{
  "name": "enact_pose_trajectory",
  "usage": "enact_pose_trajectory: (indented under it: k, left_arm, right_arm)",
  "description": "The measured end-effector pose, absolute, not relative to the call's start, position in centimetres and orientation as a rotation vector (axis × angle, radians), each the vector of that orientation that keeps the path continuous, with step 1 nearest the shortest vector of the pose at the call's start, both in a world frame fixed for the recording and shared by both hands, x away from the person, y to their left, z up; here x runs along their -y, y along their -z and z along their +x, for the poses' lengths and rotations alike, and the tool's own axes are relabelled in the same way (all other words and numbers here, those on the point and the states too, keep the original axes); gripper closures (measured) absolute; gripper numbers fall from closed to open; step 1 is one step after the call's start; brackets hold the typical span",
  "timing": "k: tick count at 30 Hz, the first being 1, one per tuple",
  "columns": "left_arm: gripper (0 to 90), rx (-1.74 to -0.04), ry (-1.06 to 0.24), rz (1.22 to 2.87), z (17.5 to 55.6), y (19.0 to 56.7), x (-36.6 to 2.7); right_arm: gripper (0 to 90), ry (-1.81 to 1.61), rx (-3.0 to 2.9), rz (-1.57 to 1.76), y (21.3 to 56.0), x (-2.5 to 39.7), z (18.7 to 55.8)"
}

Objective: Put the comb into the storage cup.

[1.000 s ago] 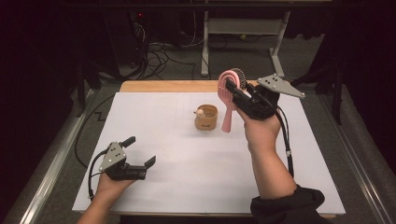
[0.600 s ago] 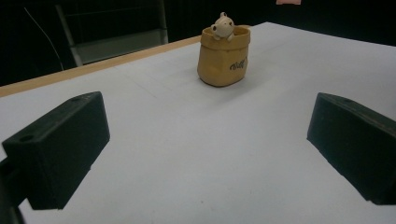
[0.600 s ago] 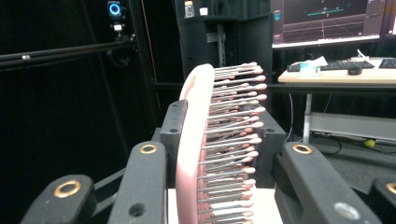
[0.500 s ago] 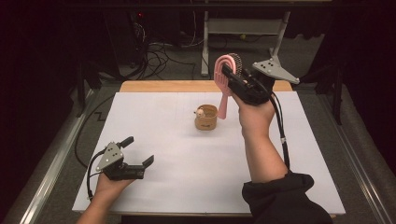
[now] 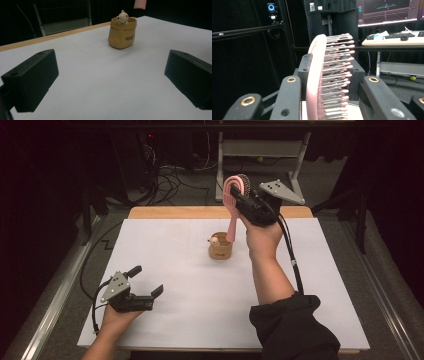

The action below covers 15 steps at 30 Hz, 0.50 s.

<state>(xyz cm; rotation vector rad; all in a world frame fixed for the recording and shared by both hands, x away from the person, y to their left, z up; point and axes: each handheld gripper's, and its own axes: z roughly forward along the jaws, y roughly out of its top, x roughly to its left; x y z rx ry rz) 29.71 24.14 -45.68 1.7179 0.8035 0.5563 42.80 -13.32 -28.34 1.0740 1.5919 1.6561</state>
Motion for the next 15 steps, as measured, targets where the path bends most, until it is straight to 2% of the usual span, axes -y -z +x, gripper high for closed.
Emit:
enact_pose_trajectory:
  k: [15]
  left_arm:
    - [0.0, -0.804, -0.563, 1.712, 29.8, 45.7, -24.2]
  right_arm:
    - [66.1, -1.675, -1.569, 1.093, 29.9, 12.2, 45.2]
